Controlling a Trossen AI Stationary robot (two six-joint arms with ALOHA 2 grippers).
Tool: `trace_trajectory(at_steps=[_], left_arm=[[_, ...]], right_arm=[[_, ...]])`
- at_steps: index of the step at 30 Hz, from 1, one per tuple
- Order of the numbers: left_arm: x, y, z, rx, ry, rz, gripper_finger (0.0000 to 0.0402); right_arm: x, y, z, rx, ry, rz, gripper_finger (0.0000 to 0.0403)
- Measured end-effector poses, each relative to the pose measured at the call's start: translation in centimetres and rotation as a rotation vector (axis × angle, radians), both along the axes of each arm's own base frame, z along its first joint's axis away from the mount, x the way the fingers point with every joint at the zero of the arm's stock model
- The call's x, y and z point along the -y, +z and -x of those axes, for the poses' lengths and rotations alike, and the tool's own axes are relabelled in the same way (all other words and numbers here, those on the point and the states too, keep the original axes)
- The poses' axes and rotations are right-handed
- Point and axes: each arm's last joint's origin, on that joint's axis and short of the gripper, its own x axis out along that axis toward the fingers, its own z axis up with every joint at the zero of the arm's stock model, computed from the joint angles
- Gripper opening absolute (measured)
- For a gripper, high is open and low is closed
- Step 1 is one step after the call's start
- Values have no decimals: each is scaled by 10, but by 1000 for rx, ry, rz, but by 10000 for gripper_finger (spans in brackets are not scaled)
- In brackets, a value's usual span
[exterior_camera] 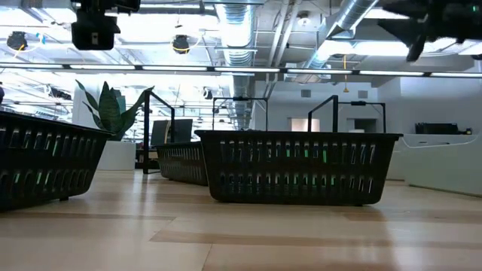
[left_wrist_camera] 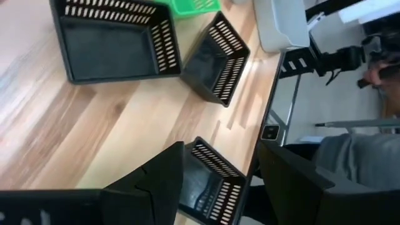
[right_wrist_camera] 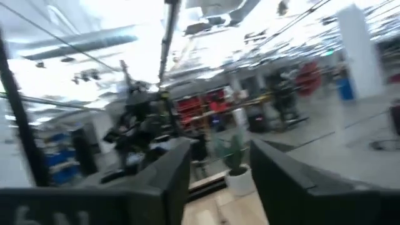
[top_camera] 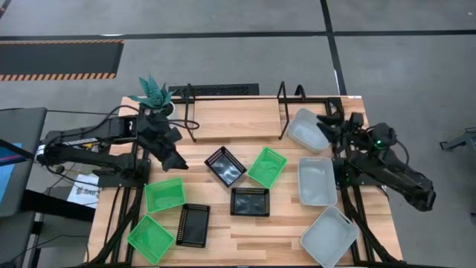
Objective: Stack baskets on shelf by color
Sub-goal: Put the left green bin on the shelf
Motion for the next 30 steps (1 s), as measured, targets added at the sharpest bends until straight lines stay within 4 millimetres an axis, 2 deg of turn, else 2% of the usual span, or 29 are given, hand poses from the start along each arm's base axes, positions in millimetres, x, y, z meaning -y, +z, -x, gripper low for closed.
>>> trace_trajectory(at_steps=[4, 9, 16, 22, 30], left_arm=[[0, -1, -1, -28, 32, 35, 194], [1, -4, 3, -81, 38, 56, 194], [11, -17, 20, -291, -35, 8, 194], [24, -22, 28, -380, -101, -195, 194], [39, -28, 24, -397, -155, -358, 194]], right_arm=[[4, 26, -3, -98, -38, -44, 243], [16, 45, -21, -324, -44, -122, 247], [36, 45, -49, -580, -14, -264, 238], [39, 40, -61, -625, 39, -287, 238], [34, 40, -61, -629, 69, -286, 237]])
